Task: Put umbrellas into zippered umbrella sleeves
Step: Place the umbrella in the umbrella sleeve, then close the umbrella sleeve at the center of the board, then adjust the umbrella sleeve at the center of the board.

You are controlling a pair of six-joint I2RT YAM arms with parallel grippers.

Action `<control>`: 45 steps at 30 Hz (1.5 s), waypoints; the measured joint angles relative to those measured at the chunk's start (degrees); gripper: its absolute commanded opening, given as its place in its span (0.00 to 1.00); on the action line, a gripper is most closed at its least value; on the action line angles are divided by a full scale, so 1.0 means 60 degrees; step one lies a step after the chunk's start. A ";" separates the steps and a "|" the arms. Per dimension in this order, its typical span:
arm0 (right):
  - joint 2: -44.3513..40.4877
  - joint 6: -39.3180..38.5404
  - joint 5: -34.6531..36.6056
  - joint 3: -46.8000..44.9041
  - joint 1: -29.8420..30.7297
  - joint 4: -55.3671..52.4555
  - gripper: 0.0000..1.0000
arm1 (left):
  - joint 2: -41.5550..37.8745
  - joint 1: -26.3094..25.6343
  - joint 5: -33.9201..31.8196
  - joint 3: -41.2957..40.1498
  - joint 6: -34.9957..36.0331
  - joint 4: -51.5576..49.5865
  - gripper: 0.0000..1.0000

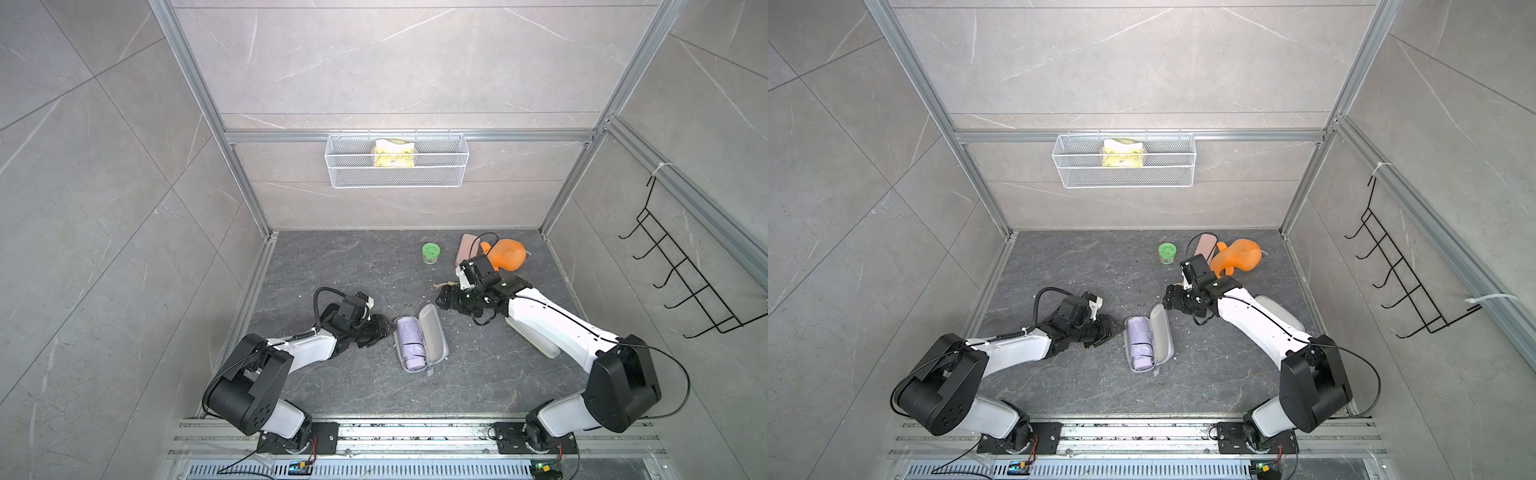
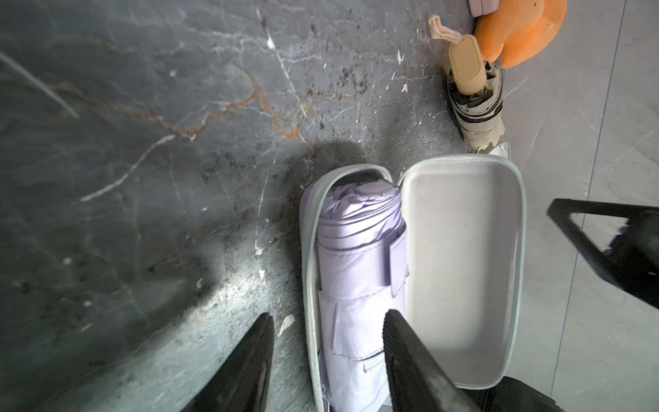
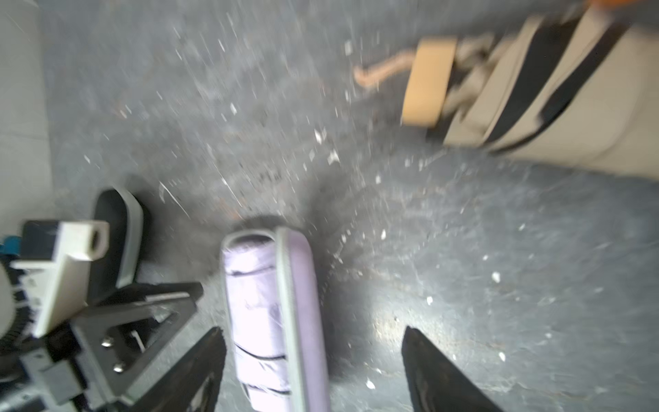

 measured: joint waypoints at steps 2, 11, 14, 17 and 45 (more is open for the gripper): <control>0.0069 0.0095 -0.0758 -0.0579 0.0055 0.0386 0.79 | 0.0127 -0.0106 0.0033 -0.0331 -0.0313 0.0539 0.54; 0.0284 0.1381 -0.3038 -0.1421 0.1082 0.2725 0.77 | 0.1392 -0.0470 0.0273 -0.0386 -0.1082 0.2408 0.40; 0.0739 0.1708 -0.3158 -0.1432 0.1716 0.3370 0.77 | 0.1377 -0.0397 0.0291 -0.0397 -0.1104 0.2463 0.38; 0.1268 0.1949 -0.3162 -0.1596 0.1912 0.3967 0.76 | 0.1133 -0.0153 0.0262 -0.0608 -0.1089 0.2277 0.43; 0.0372 0.1169 -0.2495 -0.2943 0.0732 0.2630 0.56 | 0.1351 -0.1071 -0.0033 0.0492 -0.0736 0.0911 0.63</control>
